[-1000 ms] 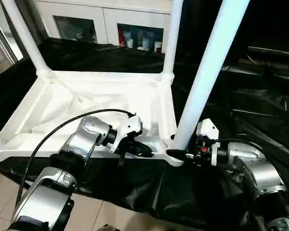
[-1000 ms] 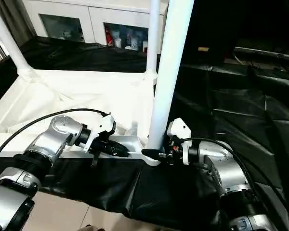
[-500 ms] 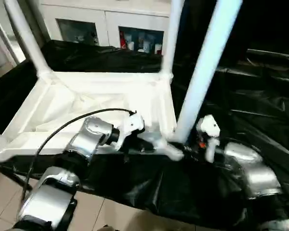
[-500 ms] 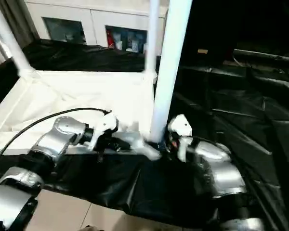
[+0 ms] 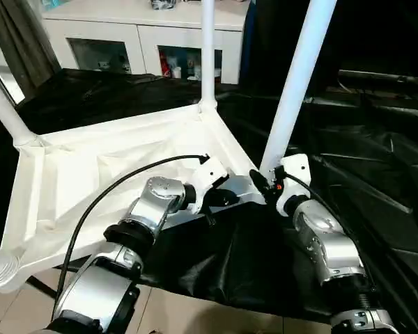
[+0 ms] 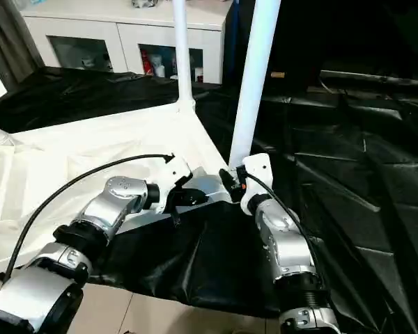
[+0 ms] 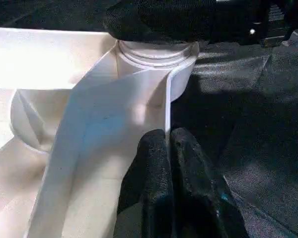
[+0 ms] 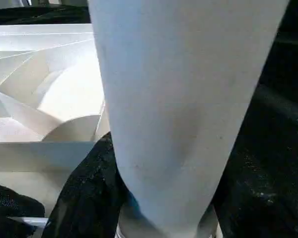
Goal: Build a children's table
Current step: Rotate leg to tighten
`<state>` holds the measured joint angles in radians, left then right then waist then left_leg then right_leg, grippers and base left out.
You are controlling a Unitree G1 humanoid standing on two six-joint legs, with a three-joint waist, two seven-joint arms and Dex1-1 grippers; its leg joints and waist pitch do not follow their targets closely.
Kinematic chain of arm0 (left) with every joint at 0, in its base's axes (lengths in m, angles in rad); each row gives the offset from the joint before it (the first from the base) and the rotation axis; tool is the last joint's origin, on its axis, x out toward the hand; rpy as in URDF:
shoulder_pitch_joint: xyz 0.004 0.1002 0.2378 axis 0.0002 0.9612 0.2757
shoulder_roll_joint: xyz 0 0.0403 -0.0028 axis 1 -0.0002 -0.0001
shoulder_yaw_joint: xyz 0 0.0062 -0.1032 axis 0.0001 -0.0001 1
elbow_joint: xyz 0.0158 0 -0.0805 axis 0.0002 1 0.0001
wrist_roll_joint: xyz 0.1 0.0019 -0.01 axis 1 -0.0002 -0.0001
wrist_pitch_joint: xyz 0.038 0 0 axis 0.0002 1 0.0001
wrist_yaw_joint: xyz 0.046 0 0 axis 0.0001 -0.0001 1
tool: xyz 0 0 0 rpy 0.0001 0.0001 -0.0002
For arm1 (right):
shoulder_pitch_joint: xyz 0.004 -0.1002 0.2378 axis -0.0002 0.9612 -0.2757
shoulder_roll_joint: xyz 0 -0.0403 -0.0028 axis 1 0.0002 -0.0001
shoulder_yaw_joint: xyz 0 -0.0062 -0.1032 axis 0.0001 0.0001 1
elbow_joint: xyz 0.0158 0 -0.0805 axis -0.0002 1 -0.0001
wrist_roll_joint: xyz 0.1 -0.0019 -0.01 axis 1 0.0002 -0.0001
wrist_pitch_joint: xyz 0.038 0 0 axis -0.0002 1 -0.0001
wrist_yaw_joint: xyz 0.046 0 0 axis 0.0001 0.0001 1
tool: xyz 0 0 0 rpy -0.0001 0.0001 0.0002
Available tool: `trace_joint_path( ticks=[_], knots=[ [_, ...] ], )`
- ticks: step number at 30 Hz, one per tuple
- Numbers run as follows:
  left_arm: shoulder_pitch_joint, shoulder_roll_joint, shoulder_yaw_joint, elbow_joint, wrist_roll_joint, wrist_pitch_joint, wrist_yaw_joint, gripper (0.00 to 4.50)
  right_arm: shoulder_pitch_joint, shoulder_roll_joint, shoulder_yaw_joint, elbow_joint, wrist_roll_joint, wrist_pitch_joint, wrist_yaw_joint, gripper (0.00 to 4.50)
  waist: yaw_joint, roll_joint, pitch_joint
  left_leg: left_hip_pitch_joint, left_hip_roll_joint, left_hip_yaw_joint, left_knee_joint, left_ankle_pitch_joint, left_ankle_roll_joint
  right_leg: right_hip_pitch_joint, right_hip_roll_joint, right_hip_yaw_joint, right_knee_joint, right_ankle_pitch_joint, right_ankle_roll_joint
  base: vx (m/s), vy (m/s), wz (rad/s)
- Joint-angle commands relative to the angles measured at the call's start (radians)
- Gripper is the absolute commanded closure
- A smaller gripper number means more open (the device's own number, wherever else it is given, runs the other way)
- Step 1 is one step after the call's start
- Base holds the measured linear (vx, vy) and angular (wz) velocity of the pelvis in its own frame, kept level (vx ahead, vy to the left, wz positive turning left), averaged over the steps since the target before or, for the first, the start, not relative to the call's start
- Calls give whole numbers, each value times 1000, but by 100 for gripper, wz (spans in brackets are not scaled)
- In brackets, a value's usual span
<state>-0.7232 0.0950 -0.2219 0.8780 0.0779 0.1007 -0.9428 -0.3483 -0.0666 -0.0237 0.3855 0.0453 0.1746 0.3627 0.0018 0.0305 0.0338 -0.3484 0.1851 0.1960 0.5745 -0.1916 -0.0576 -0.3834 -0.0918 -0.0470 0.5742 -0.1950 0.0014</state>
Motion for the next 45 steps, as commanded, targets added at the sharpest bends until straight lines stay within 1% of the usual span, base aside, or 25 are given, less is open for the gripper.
trace_joint_path(
  ticks=[1, 2, 3, 4, 5, 7, 8, 10, 11, 15, 17, 20, 21, 22, 23, 24, 27, 29, 31, 35, 38, 39, 40, 43, 45],
  knots=[
    [-17, -37, -38, -2, -4, -20, -33, 450, 16, 44, 103, 31, 69, 38, 173, 181, 0, -2, -33, 9, 36, -33, -88, -451, 9, 10, -52, 29, -100, -487, -133, 0, 0, 0],
    [-17, -37, -38, -2, -4, -20, -33, 450, 16, 44, 103, 31, 69, 38, 173, 181, 0, -15, -33, 7, 37, -32, -87, -444, 16, 11, -52, 29, -102, -485, -133, 0, 0, 0],
    [-15, -30, -40, -2, -1, -23, -38, 450, 16, 38, 102, 30, 72, 38, 184, 172, 3, -11, -34, 5, 39, -32, -87, -426, 22, 13, -54, 31, -98, -464, -142, 0, 0, 0],
    [-7, -8, -47, -13, -1, -23, -76, 450, 16, 7, 111, 26, 66, 33, 218, 162, 4, -21, -36, 0, 40, -30, -87, -394, 29, 17, -54, 33, -92, -429, -152, 0, 0, 0],
    [-4, 4, -48, -19, -4, -21, -94, 450, 17, -11, 117, 21, 64, 28, 246, 154, 6, -25, -36, -3, 42, -28, -86, -370, 36, 19, -55, 34, -88, -400, -164, 0, 0, 0],
    [-2, 11, -48, -22, -5, -21, -106, 450, 18, -22, 121, 18, 63, 25, 266, 144, 9, -18, -39, -4, 43, -26, -84, -321, 44, 23, -57, 35, -80, -335, -187, 0, 0, 0],
    [2, 42, -51, -27, -4, -24, -153, 450, 27, -71, 136, -13, 84, 12, 372, 144, 8, -31, -39, -7, 44, -24, -84, -301, 49, 26, -54, 34, -78, -299, -200, 0, 0, 0],
    [4, 59, -55, -31, -3, -28, -181, 450, 32, -97, 140, -32, 101, 15, 427, 144, 15, -26, -41, -4, 44, -21, -78, -285, 69, 29, -57, 36, -74, -275, -210, 0, 0, 0],
    [5, 89, -63, -39, -2, -30, -232, 450, 38, -148, 150, -56, 123, 9, 523, 144, 17, -28, -42, -5, 45, -19, -76, -266, 79, 31, -58, 36, -70, -248, -223, 0, 0, 0],
    [10, 120, -70, -55, -9, -36, -303, 450, 42, -206, 155, -73, 150, 15, 631, 144, 25, -32, -48, -7, 47, -16, -68, -176, 106, 38, -56, 32, -53, -118, -262, 0, 0, 0],
    [30, 151, -86, -103, -35, -23, -414, 450, 49, -253, 160, -81, 160, 21, 719, 144, 36, -25, -53, -4, 50, -12, -62, -118, 126, 44, -53, 29, -38, -4, -300, 60, -1, 0],
    [45, 168, -98, -140, -55, 0, -479, 450, 54, -285, 165, -87, 169, 28, 770, 144, 50, -23, -60, -5, 50, -8, -50, -37, 160, 42, -49, 27, -18, 154, -335, 17, 1, 0],
    [52, 174, -105, -155, -60, 10, -498, 450, 58, -309, 172, -92, 179, 34, 806, 144, 55, -15, -63, -4, 50, -8, -46, -25, 170, 39, -49, 26, -16, 179, -341, 0, 0, 0],
    [52, 174, -105, -155, -60, 10, -498, 450, 58, -309, 172, -92, 179, 34, 806, 144, 55, -15, -63, -4, 50, -8, -46, -25, 170, 39, -49, 26, -16, 179, -341, 0, 0, 0],
    [56, 176, -111, -162, -64, 18, -516, 450, 65, -331, 179, -101, 181, 39, 831, 144, 66, -12, -60, -2, 51, -5, -44, -43, 171, 34, -48, 26, -17, 170, -345, 0, 0, 0],
    [56, 175, -112, -162, -64, 19, -519, 450, 66, -336, 181, -104, 179, 40, 832, 144, 68, -14, -58, -2, 51, -5, -46, -57, 167, 35, -48, 26, -19, 152, -344, 0, 0, 0],
    [55, 176, -113, -161, -60, 17, -523, 450, 68, -346, 182, -109, 178, 45, 836, 175, 75, -2, -52, -2, 53, -8, -53, -141, 118, 34, -50, 26, -29, 24, -323, 0, 0, 0],
    [54, 174, -117, -153, -55, 9, -520, 450, 83, -351, 179, -120, 181, 51, 838, 184, 74, -8, -47, -1, 52, -8, -58, -211, 77, 34, -51, 29, -41, -84, -296, 0, 0, 0],
    [55, 173, -117, -153, -53, 9, -515, 450, 99, -351, 175, -133, 187, 59, 839, 192, 75, -9, -45, 0, 52, -9, -61, -230, 59, 32, -52, 31, -45, -140, -279, 0, 0, 0],
    [55, 168, -107, -146, -53, 6, -478, 450, 124, -347, 181, -150, 193, 62, 817, 195, 74, -7, -47, 0, 52, -11, -62, -232, 48, 30, -50, 32, -47, -150, -263, 0, 0, 0],
    [33, 135, -86, -91, -33, -15, -355, 450, 124, -307, 158, -119, 176, 64, 719, 196, 71, -8, -46, -2, 48, -11, -62, -233, 47, 27, -51, 31, -49, -160, -257, 0, 0, 0],
    [29, 129, -82, -84, -31, -16, -334, 450, 123, -299, 154, -112, 171, 61, 701, 196, 72, -9, -46, 0, 48, -12, -62, -238, 42, 28, -52, 31, -51, -172, -254, 0, 0, 0],
    [16, 108, -66, -60, -27, -19, -261, 450, 120, -268, 143, -84, 152, 53, 632, 196, 72, -24, -44, 0, 48, -12, -63, -247, 40, 27, -54, 32, -54, -211, -243, 0, 0, 0],
    [-6, 61, -42, -26, -17, -15, -122, 450, 110, -184, 120, -22, 107, 55, 446, 196, 59, -24, -35, 3, 45, -19, -73, -309, 8, 18, -58, 32, -72, -390, -188, 0, 0, 0],
    [-13, 39, -38, -20, -10, -9, -65, 450, 107, -137, 111, -8, 97, 65, 360, 196, 45, -32, -30, 7, 44, -25, -77, -371, -1, 14, -57, 30, -84, -493, -147, 0, 0, 0]
  ],
)
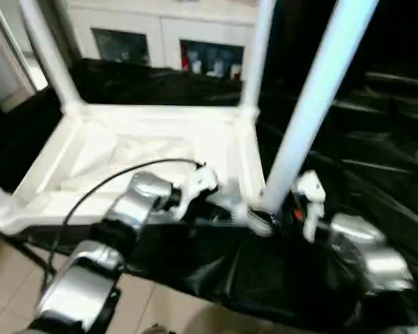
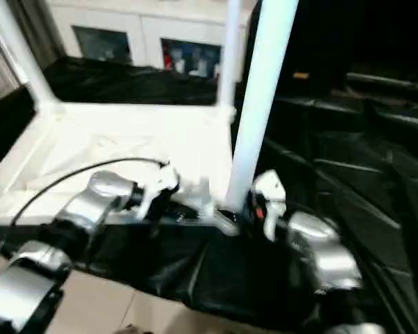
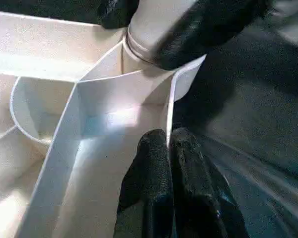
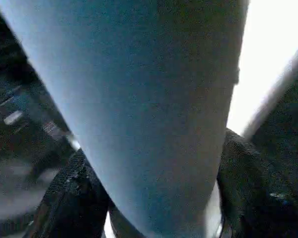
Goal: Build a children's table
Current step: Rotate leg to tighten
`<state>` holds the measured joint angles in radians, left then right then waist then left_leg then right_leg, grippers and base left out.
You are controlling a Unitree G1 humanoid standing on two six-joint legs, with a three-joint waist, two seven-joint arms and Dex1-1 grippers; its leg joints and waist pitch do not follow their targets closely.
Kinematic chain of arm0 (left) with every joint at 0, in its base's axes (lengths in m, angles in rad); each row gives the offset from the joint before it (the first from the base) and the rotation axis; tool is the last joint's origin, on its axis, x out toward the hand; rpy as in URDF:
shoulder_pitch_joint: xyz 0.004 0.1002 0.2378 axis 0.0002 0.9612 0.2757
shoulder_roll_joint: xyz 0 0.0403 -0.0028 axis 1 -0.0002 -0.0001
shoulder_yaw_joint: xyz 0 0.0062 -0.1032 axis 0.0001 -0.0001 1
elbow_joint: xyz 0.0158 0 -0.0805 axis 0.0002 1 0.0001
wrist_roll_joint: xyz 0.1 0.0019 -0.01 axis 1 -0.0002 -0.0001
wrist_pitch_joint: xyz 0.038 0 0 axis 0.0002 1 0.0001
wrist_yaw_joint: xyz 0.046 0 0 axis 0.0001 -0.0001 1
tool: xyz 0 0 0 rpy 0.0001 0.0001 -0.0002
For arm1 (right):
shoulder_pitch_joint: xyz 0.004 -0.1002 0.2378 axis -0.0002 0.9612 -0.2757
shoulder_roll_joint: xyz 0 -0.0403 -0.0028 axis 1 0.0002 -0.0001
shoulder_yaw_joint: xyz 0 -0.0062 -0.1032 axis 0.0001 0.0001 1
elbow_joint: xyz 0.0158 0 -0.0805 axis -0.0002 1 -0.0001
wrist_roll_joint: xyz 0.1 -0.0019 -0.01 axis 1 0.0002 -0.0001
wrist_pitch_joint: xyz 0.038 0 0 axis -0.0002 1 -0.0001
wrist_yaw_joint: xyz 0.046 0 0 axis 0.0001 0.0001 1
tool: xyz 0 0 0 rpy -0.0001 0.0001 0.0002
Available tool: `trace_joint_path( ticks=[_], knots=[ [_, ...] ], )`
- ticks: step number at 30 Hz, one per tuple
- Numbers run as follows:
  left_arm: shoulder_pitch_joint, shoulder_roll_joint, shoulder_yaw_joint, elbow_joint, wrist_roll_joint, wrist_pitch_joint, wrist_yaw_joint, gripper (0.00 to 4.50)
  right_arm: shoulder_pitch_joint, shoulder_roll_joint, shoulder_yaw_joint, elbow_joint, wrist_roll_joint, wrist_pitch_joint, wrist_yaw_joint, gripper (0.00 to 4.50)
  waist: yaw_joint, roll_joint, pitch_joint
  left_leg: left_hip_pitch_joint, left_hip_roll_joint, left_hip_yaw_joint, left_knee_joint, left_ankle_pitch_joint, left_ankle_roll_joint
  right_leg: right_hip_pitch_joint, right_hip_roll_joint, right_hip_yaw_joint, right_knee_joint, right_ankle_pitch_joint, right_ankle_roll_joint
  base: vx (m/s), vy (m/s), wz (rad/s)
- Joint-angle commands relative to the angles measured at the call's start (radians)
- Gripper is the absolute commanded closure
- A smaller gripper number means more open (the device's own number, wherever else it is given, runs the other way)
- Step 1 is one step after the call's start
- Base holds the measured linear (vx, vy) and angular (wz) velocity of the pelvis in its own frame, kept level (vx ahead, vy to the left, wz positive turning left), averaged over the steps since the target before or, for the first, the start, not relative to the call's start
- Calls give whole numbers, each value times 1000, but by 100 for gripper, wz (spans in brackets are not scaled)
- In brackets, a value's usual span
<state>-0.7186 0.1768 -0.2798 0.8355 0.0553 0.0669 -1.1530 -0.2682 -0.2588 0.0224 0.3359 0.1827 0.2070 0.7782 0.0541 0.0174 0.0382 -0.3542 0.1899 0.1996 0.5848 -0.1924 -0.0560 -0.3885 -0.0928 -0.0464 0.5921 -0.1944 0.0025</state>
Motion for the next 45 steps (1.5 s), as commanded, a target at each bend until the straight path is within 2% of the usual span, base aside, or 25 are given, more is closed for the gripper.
trace_joint_path(
  ticks=[1, 2, 4, 5, 8, 11, 13, 14, 17, 18, 19, 20, 22, 23, 25, 27, 28, 30, 31, 33, 35, 37, 40, 41, 45],
  knots=[
    [-19, -51, 22, 24, 15, 26, 168, 450, 26, 77, 63, 45, -44, 37, -92, 196, -9, -19, -33, 14, 39, -29, -88, -379, -3, 16, -57, 31, -104, -509, -141, 0, 0, 0],
    [-22, -66, 22, 29, 18, 29, 195, 450, 19, 110, 58, 59, -56, 42, -160, 196, -15, -15, -30, 18, 38, -32, -90, -403, -11, 10, -57, 31, -110, -549, -129, 0, 0, 0],
    [-24, -84, 20, 31, 25, 32, 228, 450, 7, 147, 48, 81, -70, 46, -241, 196, -27, -14, -32, 19, 36, -39, -93, -431, -21, 12, -58, 25, -115, -588, -108, 0, 0, 0],
    [-24, -101, 19, 33, 28, 36, 248, 450, -7, 177, 41, 105, -84, 49, -304, 196, -31, -14, -35, 15, 37, -41, -97, -426, -16, 18, -58, 24, -117, -573, -99, 0, 0, 0],
    [-10, -146, 6, 19, 28, 41, 252, 450, -42, 258, 40, 150, -111, 24, -402, 196, -37, -11, -33, 18, 36, -40, -100, -440, -19, 10, -56, 25, -121, -550, -106, 0, 0, 0],
    [-5, -151, 1, 13, 27, 41, 250, 450, -55, 262, 64, 153, -121, -6, -391, 196, -42, -11, -35, 15, 35, -42, -103, -455, -11, 14, -56, 25, -122, -533, -104, 0, 0, 0],
    [-5, -147, 3, 18, 29, 35, 250, 450, -58, 255, 80, 148, -126, -29, -355, 196, -45, -5, -36, 17, 36, -39, -104, -451, -8, 13, -54, 27, -121, -485, -121, 0, 0, 0],
    [-7, -140, 1, 22, 32, 28, 242, 450, -58, 251, 84, 141, -121, -39, -334, 140, -46, -6, -35, 16, 36, -38, -104, -453, -6, 12, -53, 29, -119, -466, -130, 0, 0, 0],
    [-8, -126, -1, 23, 34, 20, 221, 450, -58, 245, 80, 123, -97, -35, -297, 121, -48, -7, -36, 15, 36, -35, -103, -443, 5, 14, -53, 33, -116, -434, -151, 0, 0, 0],
    [-7, -116, -1, 21, 34, 16, 203, 450, -60, 235, 80, 115, -89, -30, -273, 108, -48, -3, -36, 14, 36, -35, -103, -440, 8, 15, -54, 34, -115, -427, -156, 0, 0, 0],
    [-7, -107, -3, 19, 34, 15, 185, 450, -61, 218, 87, 107, -86, -30, -242, 108, -47, 9, -36, 15, 35, -37, -104, -443, 6, 16, -54, 34, -114, -420, -158, 0, 0, 0],
    [-6, -89, -6, 17, 35, 11, 149, 450, -60, 176, 103, 87, -80, -34, -168, 108, -50, 6, -38, 12, 36, -37, -103, -438, 8, 23, -51, 33, -111, -390, -164, 0, 0, 0],
    [-7, -77, -9, 17, 35, 8, 125, 450, -58, 143, 116, 72, -77, -41, -114, 108, -50, 1, -40, 9, 36, -33, -101, -418, 15, 25, -50, 35, -108, -345, -176, 0, 0, 0],
    [-5, -69, -11, 19, 35, 5, 109, 450, -54, 120, 115, 57, -61, -36, -71, 108, -47, 8, -43, 9, 36, -29, -97, -379, 29, 28, -52, 38, -102, -288, -204, 0, 0, 0],
    [3, -44, -18, 10, 26, -2, 44, 450, -40, 62, 115, 9, -27, -23, 31, 108, -45, 0, -46, 8, 37, -26, -93, -341, 53, 36, -51, 36, -100, -253, -219, 28, -13, 2],
    [7, -33, -22, 4, 22, -6, 15, 450, -34, 39, 114, -9, -17, -19, 73, 108, -41, 1, -52, 7, 37, -21, -85, -278, 79, 36, -53, 38, -91, -172, -248, 60, -31, 6],
    [10, -24, -26, -3, 19, -10, -9, 450, -29, 21, 114, -22, -10, -16, 101, 108, -42, -7, -53, 6, 36, -18, -82, -254, 88, 37, -53, 38, -88, -145, -259, 60, -38, 4],
    [20, 3, -30, -23, 7, -5, -79, 450, -17, -30, 115, -52, 13, -3, 185, 108, -36, -4, -55, -4, 37, -19, -75, -178, 118, 47, -53, 34, -74, -70, -284, 57, -36, 2],
    [25, 22, -35, -35, 0, -1, -125, 450, -13, -58, 119, -65, 22, 2, 231, 108, -32, -9, -56, -3, 39, -14, -70, -155, 129, 45, -50, 34, -68, -31, -294, 50, -30, 0],
    [30, 47, -43, -49, -3, 6, -179, 450, -7, -97, 124, -80, 33, 9, 288, 108, -12, -4, -63, -2, 42, -12, -62, -91, 151, 49, -47, 32, -48, 73, -314, 25, -15, 0],
    [32, 61, -48, -55, -4, 9, -205, 450, -5, -118, 127, -87, 38, 12, 319, 108, -6, -5, -65, -3, 42, -11, -58, -61, 165, 46, -46, 30, -42, 124, -325, 0, 0, 0],
    [37, 98, -53, -73, -9, 37, -262, 450, -14, -159, 127, -78, 44, 9, 385, 108, 2, -15, -61, -3, 44, -10, -60, -82, 162, 45, -49, 29, -44, 74, -324, 0, 0, 0],
    [39, 106, -55, -78, -11, 43, -273, 450, -18, -164, 127, -73, 43, 7, 393, 108, 10, -11, -56, 0, 47, -10, -64, -124, 137, 39, -49, 30, -51, -26, -308, 0, 0, 0],
    [41, 113, -51, -85, -13, 48, -273, 450, -29, -168, 127, -65, 48, 12, 408, 108, 10, -15, -53, 0, 48, -10, -67, -154, 114, 37, -49, 30, -56, -78, -297, 0, 0, 0],
    [44, 128, -50, -94, -17, 56, -276, 450, -45, -172, 136, -64, 68, 32, 434, 134, 10, -18, -50, -1, 46, -12, -69, -181, 82, 36, -52, 33, -60, -149, -271, 0, 0, 0]
  ],
)
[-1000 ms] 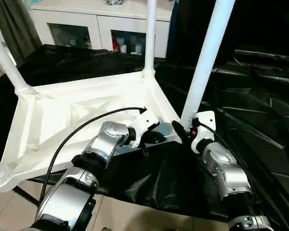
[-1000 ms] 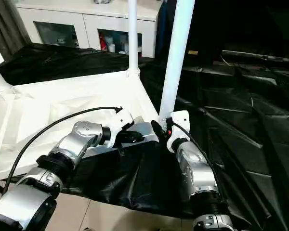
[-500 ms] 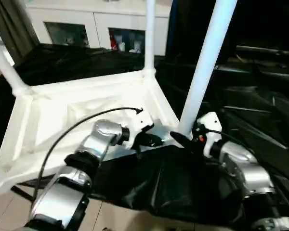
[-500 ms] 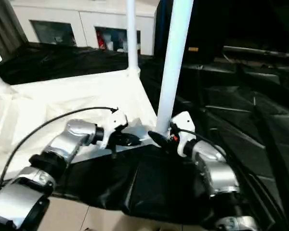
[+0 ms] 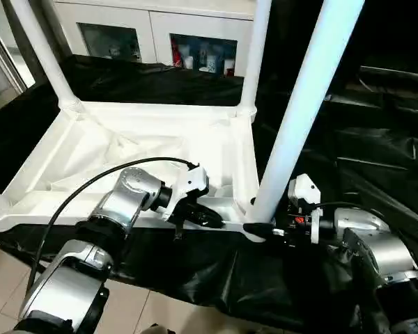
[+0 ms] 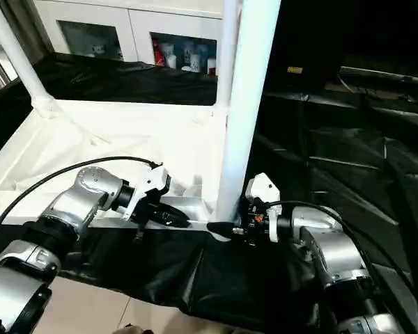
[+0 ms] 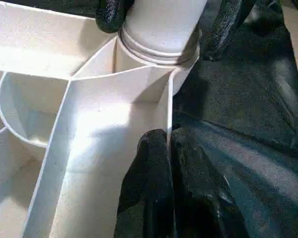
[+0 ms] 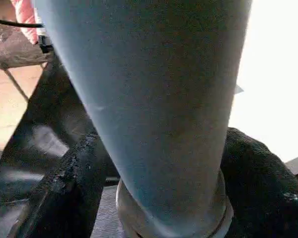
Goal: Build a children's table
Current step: Rotate leg to tighten
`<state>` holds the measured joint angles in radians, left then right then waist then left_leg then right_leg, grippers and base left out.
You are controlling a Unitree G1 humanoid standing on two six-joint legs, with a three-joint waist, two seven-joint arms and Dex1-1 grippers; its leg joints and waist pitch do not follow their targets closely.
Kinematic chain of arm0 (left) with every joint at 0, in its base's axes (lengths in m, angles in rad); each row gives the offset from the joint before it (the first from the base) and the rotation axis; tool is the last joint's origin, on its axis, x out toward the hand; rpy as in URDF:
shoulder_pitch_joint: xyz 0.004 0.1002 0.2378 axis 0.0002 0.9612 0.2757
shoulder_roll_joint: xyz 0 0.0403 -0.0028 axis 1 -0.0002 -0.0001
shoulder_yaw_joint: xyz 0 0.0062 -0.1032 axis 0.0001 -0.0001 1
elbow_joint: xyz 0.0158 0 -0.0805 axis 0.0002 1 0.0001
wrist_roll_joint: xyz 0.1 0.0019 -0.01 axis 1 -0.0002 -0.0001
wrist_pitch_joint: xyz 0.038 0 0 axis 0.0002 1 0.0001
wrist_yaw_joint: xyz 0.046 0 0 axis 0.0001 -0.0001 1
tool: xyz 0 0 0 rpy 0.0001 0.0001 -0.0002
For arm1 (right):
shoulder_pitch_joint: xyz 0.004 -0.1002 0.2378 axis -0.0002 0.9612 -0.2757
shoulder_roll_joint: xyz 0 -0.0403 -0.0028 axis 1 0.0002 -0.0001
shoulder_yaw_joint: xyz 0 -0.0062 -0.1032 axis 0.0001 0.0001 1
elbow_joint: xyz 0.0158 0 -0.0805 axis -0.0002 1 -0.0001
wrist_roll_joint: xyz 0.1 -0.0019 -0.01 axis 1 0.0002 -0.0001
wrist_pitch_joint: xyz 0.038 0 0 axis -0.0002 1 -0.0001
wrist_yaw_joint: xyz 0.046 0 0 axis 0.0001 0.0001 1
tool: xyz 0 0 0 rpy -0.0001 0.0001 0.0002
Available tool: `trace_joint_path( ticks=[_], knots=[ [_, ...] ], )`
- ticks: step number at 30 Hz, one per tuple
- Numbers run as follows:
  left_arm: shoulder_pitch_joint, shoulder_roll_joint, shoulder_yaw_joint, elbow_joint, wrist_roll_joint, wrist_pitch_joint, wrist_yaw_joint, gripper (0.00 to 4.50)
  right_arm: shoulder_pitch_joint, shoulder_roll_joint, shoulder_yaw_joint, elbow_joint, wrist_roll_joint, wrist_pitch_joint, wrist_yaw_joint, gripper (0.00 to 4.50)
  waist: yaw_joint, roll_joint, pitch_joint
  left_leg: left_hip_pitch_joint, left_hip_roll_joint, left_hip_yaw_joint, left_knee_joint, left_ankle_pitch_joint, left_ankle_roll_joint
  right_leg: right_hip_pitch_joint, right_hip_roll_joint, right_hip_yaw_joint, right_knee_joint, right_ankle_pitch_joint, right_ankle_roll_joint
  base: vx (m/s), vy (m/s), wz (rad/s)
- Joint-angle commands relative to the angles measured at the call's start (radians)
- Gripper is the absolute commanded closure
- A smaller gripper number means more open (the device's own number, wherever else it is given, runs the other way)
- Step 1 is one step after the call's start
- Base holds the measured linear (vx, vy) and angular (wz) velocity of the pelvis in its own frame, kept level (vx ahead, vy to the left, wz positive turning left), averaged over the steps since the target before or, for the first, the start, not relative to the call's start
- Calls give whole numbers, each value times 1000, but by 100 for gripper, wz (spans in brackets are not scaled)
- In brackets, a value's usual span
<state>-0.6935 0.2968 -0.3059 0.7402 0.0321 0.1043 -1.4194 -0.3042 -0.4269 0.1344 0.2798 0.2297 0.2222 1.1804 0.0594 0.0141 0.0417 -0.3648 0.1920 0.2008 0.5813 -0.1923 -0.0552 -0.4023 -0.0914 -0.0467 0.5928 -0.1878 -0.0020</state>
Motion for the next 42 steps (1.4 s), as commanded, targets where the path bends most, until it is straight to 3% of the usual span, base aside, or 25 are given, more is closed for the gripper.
trace_joint_path(
  ticks=[1, 3, 4, 9, 12, 13, 14, 16, 17, 19, 21, 22, 23, 24, 26, 29, 30, 31, 32, 33, 34, 35, 42],
  knots=[
    [19, 8, -24, 1, 6, 19, -10, 450, -9, -4, 24, -8, 21, 17, 32, 134, 4, -15, -54, 9, 44, -13, -66, -181, 81, 50, -53, 33, -61, -156, -266, 0, 0, 0],
    [20, 10, -24, -1, 6, 21, -11, 450, -10, -4, 25, -12, 24, 23, 38, 156, 5, -15, -54, 9, 43, -13, -64, -174, 77, 49, -53, 34, -59, -144, -266, 0, 0, 0],
    [16, 7, -22, 1, 10, 22, 0, 450, -6, -2, 32, -15, 24, 30, 46, 156, 5, -25, -55, 8, 43, -12, -64, -168, 80, 50, -52, 34, -58, -138, -265, 0, 0, 0],
    [12, -5, -13, 0, 14, 25, 41, 450, 7, 7, 42, -5, 21, 22, 45, 200, 8, -18, -57, 7, 42, -13, -60, -132, 95, 50, -53, 33, -52, -85, -276, 0, 0, 0],
    [1, -20, 0, 23, 20, 13, 96, 450, 16, 30, 30, 3, 15, 23, -4, 207, 5, -15, -54, 7, 41, -13, -61, -159, 89, 48, -52, 33, -57, -116, -273, 0, 0, 0],
    [-5, -29, 7, 37, 24, 5, 130, 450, 20, 45, 22, 10, 6, 17, -40, 214, 6, -11, -52, 9, 41, -13, -62, -174, 82, 47, -53, 33, -60, -138, -270, 0, 0, 0],
    [-15, -46, 19, 56, 29, -5, 187, 450, 25, 73, 7, 20, -4, 23, -106, 218, -1, -13, -48, 11, 39, -15, -67, -226, 57, 43, -53, 34, -72, -227, -248, 0, 0, 0],
    [-26, -73, 33, 77, 30, -7, 268, 450, 34, 116, -11, 33, -21, 24, -213, 228, -5, -11, -45, 18, 38, -17, -71, -275, 26, 37, -54, 35, -82, -320, -220, 0, 0, 0],
    [-32, -99, 43, 86, 30, 2, 328, 450, 47, 157, -22, 45, -42, 23, -309, 232, -9, -14, -45, 16, 36, -22, -74, -292, 15, 40, -54, 34, -86, -367, -198, 0, 0, 0],
    [-32, -100, 43, 86, 30, 3, 333, 450, 48, 160, -22, 46, -43, 23, -316, 239, -14, -13, -42, 17, 37, -26, -79, -320, 4, 36, -54, 33, -92, -416, -174, 0, 0, 0],
    [-41, -145, 59, 98, 31, 18, 425, 450, 68, 236, -30, 66, -77, 17, -460, 242, -21, -14, -39, 18, 34, -29, -82, -360, -5, 33, -54, 31, -100, -475, -151, 0, 0, 0],
    [-46, -174, 66, 104, 33, 29, 478, 450, 69, 286, -35, 85, -102, 12, -559, 244, -29, -2, -37, 24, 34, -29, -82, -389, -14, 25, -52, 33, -105, -502, -141, 0, 0, 0],
    [-50, -192, 70, 109, 34, 35, 510, 450, 68, 318, -39, 97, -119, 8, -621, 248, -34, -5, -34, 26, 32, -29, -82, -407, -19, 19, -52, 31, -111, -527, -134, 0, 0, 0],
    [-53, -211, 71, 115, 38, 35, 541, 450, 62, 351, -46, 109, -130, 4, -678, 248, -44, -5, -30, 32, 29, -39, -85, -466, -30, 19, -52, 20, -122, -628, -96, 0, 0, 0],
    [-56, -237, 69, 121, 48, 31, 585, 450, 46, 395, -51, 127, -143, -7, -737, 250, -54, -3, -31, 31, 28, -48, -90, -499, -26, 26, -54, 10, -132, -655, -68, 0, 0, 0],
    [-52, -256, 64, 118, 54, 26, 608, 450, 28, 426, -52, 144, -155, -23, -779, 251, -64, 8, -30, 49, 28, -52, -90, -558, -24, 14, -52, 0, -146, -641, -72, 0, 0, 0],
    [-48, -259, 62, 113, 53, 26, 605, 450, 22, 432, -50, 150, -156, -28, -781, 252, -72, 5, -31, 43, 28, -56, -94, -576, -20, 24, -50, -9, -147, -618, -70, 0, 0, 0],
    [-48, -259, 62, 113, 53, 26, 605, 450, 22, 432, -50, 150, -156, -28, -781, 252, -73, 11, -31, 41, 31, -59, -100, -588, -20, 29, -52, -12, -148, -590, -73, 0, 0, 0],
    [-44, -259, 58, 110, 53, 23, 597, 450, 17, 430, -43, 152, -160, -38, -776, 252, -73, 8, -34, 38, 31, -60, -103, -582, -18, 34, -54, -11, -146, -557, -80, 0, 0, 0],
    [-40, -257, 53, 105, 53, 19, 584, 450, 11, 422, -32, 153, -166, -52, -760, 252, -71, 8, -34, 37, 32, -60, -104, -575, -18, 34, -56, -7, -144, -545, -87, 0, 0, 0],
    [-39, -252, 52, 108, 56, 11, 576, 450, 9, 418, -27, 152, -169, -65, -736, 197, -70, 5, -34, 34, 31, -58, -105, -558, -15, 33, -58, -1, -141, -528, -100, 0, 0, 0],
    [-38, -240, 50, 109, 58, 4, 555, 450, 7, 409, -33, 148, -157, -69, -703, 183, -69, 5, -34, 33, 32, -57, -104, -542, -10, 33, -61, 4, -139, -517, -112, 0, 0, 0],
    [-42, -180, 33, 108, 61, -10, 448, 450, -17, 314, -30, 142, -122, -62, -541, 146, -59, -4, -42, 17, 34, -44, -99, -415, 28, 45, -63, 19, -115, -368, -182, 0, 0, 0]
  ],
)
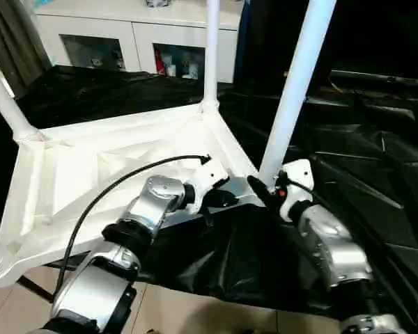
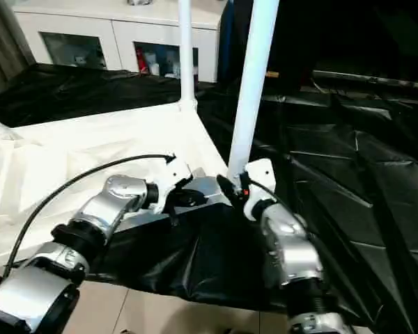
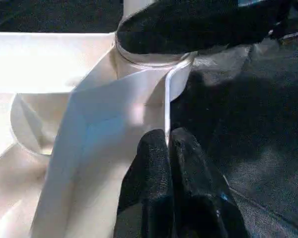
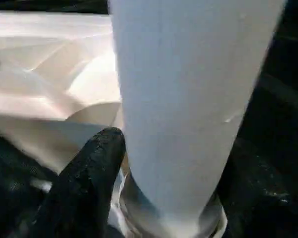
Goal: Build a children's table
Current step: Rotate leg to tighten
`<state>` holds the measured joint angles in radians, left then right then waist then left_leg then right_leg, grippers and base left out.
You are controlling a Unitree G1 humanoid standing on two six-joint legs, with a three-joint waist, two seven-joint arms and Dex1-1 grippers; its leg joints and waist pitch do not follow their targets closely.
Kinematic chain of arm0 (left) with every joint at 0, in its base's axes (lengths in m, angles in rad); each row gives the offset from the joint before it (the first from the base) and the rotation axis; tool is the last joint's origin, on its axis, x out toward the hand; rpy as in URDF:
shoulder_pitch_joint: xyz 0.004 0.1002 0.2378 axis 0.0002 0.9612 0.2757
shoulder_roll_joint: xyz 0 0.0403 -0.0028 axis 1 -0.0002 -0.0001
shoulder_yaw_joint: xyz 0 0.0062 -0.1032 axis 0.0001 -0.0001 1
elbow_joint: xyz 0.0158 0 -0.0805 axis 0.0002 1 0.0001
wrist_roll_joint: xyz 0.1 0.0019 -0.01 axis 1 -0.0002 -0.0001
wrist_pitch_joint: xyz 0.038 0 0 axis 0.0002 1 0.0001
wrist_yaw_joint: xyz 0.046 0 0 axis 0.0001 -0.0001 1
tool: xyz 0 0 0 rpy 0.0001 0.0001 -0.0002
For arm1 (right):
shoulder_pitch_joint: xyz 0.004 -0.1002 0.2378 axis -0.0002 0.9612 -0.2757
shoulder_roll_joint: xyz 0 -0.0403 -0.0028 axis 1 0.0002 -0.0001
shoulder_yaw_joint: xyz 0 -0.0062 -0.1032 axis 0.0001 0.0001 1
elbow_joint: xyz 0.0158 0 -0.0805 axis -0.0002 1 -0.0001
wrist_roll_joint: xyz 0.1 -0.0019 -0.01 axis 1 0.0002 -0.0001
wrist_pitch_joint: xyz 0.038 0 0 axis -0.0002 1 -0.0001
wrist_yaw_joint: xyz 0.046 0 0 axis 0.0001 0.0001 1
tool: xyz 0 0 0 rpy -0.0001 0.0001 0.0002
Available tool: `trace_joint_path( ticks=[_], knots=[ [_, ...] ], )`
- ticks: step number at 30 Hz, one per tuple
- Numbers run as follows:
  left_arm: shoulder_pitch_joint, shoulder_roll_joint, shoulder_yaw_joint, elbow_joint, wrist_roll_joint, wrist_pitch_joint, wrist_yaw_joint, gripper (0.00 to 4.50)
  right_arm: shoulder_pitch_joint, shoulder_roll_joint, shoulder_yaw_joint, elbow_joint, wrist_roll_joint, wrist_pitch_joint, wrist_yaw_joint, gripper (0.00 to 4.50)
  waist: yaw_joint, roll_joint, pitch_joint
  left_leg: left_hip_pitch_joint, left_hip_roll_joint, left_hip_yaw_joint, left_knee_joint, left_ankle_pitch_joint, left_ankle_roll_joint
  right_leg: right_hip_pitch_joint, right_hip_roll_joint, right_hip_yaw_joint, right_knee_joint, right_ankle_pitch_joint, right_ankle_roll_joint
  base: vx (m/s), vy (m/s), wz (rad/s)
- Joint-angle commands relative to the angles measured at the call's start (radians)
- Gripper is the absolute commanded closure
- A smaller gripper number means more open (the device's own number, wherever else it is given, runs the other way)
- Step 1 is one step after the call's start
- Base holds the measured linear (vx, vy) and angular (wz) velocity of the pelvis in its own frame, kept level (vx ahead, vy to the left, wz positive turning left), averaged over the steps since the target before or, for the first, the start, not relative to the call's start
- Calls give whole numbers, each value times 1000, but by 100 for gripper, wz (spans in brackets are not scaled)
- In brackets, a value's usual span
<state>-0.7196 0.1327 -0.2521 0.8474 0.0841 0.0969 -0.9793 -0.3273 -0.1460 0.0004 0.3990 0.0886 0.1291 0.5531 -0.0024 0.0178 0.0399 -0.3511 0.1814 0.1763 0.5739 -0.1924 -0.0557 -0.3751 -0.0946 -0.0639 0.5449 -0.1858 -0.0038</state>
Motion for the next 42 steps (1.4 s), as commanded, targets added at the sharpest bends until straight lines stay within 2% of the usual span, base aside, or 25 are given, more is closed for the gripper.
trace_joint_path(
  ticks=[1, 4, 5, 7, 8, 10, 12, 14, 15, 16, 17, 19, 22, 23, 25, 28, 29, 33, 34, 36, 37, 38, 39, 40, 42],
  knots=[
    [-15, 0, -24, -4, 7, -3, -19, 450, 3, -7, 112, 10, 32, 35, 156, 146, 5, -14, -41, -1, 45, -18, -90, -378, 40, 23, -62, 37, -64, -353, -187, 0, 0, 0],
    [-13, 20, -28, -14, 3, 3, -63, 450, 2, -63, 113, -16, 58, 42, 262, 146, 13, -14, -45, 0, 46, -12, -82, -322, 60, 24, -61, 40, -58, -312, -205, 0, 0, 0],
    [-4, 38, -36, -29, -7, 4, -126, 450, 3, -107, 111, -35, 79, 49, 343, 146, 18, -15, -44, 2, 44, -7, -77, -308, 71, 21, -58, 42, -55, -296, -220, 0, 0, 0],
    [0, 44, -40, -35, -10, 6, -147, 450, 4, -120, 111, -41, 86, 52, 368, 146, 22, -16, -47, 2, 45, -4, -72, -270, 83, 23, -60, 44, -49, -268, -233, 26, -24, 3],
    [9, 62, -51, -46, -16, 1, -204, 450, 8, -160, 111, -60, 99, 55, 428, 146, 23, -5, -50, -3, 46, -5, -71, -230, 87, 28, -59, 42, -44, -228, -242, 51, -48, 6],
    [14, 86, -65, -52, -20, -7, -271, 450, 11, -219, 103, -88, 126, 66, 512, 146, 26, -12, -53, -6, 46, -3, -64, -187, 104, 33, -52, 41, -31, -151, -259, 27, -23, 1],
    [12, 89, -66, -49, -20, -5, -280, 450, 10, -228, 100, -88, 133, 70, 526, 146, 36, -8, -57, -7, 49, -1, -60, -144, 116, 37, -52, 38, -20, -86, -279, 0, 0, 0],
    [16, 124, -79, -59, -26, 8, -360, 450, 2, -281, 99, -96, 151, 90, 600, 146, 46, -3, -61, -4, 51, 2, -55, -93, 123, 38, -48, 35, -6, 18, -309, 53, -15, 0],
    [16, 125, -80, -59, -27, 8, -362, 450, 2, -282, 99, -96, 151, 90, 602, 146, 48, -7, -65, -4, 51, 1, -52, -73, 133, 42, -46, 35, 1, 68, -319, 55, 3, 0],
    [17, 133, -83, -63, -29, 12, -380, 450, -1, -293, 101, -97, 153, 93, 618, 146, 48, -7, -65, -4, 51, 1, -52, -73, 133, 42, -46, 35, 1, 68, -319, 0, 0, 0],
    [13, 146, -88, -64, -31, 19, -411, 450, -8, -314, 104, -96, 155, 99, 651, 146, 50, -7, -65, -4, 50, 2, -49, -63, 150, 41, -46, 32, 4, 87, -327, 0, 0, 0],
    [7, 154, -89, -61, -30, 21, -421, 450, -14, -320, 106, -92, 159, 104, 671, 146, 52, -10, -62, -6, 51, 4, -50, -82, 151, 38, -47, 32, 0, 51, -327, 0, 0, 0],
    [2, 164, -89, -63, -33, 25, -435, 450, -22, -327, 117, -83, 168, 112, 694, 159, 58, -11, -58, -3, 53, 5, -53, -118, 132, 35, -49, 32, -6, -29, -315, 0, 0, 0],
    [2, 167, -88, -64, -33, 26, -439, 450, -25, -326, 119, -78, 165, 110, 696, 170, 62, -13, -56, -2, 54, 5, -56, -145, 110, 33, -50, 34, -10, -87, -300, 0, 0, 0],
    [3, 172, -87, -65, -32, 25, -443, 450, -30, -319, 124, -69, 162, 107, 700, 178, 64, -15, -55, -2, 53, 5, -57, -160, 93, 32, -51, 36, -13, -123, -287, 0, 0, 0],
    [4, 178, -87, -65, -32, 26, -446, 450, -34, -313, 132, -66, 172, 112, 711, 198, 65, -15, -55, -4, 52, 5, -56, -157, 83, 31, -51, 37, -12, -130, -278, 0, 0, 0],
    [4, 179, -87, -67, -33, 29, -448, 450, -34, -312, 136, -69, 177, 117, 718, 221, 66, -14, -55, -4, 51, 5, -56, -154, 82, 31, -51, 37, -11, -130, -275, 0, 0, 0],
    [-1, 176, -89, -65, -32, 34, -444, 450, -24, -311, 140, -74, 181, 125, 732, 239, 67, -10, -56, -5, 50, 4, -55, -155, 79, 31, -51, 37, -11, -132, -274, 0, 0, 0],
    [-4, 173, -89, -61, -31, 33, -438, 450, -16, -309, 140, -78, 183, 126, 730, 242, 66, -12, -56, -5, 50, 4, -55, -153, 80, 31, -50, 37, -11, -124, -275, 0, 0, 0],
    [-9, 167, -85, -52, -26, 28, -413, 450, 6, -302, 137, -93, 189, 130, 719, 243, 66, -5, -57, -4, 49, 4, -55, -159, 78, 31, -48, 37, -12, -115, -278, 0, 0, 0],
    [-12, 162, -80, -45, -24, 23, -393, 450, 16, -297, 135, -99, 190, 130, 710, 243, 66, -7, -57, -5, 50, 4, -54, -159, 78, 32, -49, 37, -12, -110, -279, 0, 0, 0],
    [-22, 146, -65, -23, -19, 11, -336, 450, 37, -282, 123, -108, 194, 129, 678, 244, 68, -1, -57, -3, 49, 5, -54, -166, 78, 30, -48, 37, -13, -106, -280, 0, 0, 0],
    [-26, 139, -60, -13, -17, 4, -314, 450, 44, -275, 118, -111, 196, 132, 664, 246, 68, -3, -56, -2, 49, 5, -54, -170, 78, 30, -48, 37, -16, -110, -279, 0, 0, 0],
    [-39, 115, -44, 13, -12, -10, -239, 450, 68, -249, 104, -122, 200, 138, 612, 246, 71, 11, -55, 1, 50, 4, -57, -189, 69, 27, -48, 37, -18, -127, -278, 0, 0, 0],
    [-47, 98, -35, 28, -11, -14, -196, 450, 86, -227, 96, -132, 198, 140, 568, 246, 70, 0, -48, 8, 47, 4, -62, -272, 42, 23, -49, 37, -33, -252, -253, 0, 0, 0]
  ],
)
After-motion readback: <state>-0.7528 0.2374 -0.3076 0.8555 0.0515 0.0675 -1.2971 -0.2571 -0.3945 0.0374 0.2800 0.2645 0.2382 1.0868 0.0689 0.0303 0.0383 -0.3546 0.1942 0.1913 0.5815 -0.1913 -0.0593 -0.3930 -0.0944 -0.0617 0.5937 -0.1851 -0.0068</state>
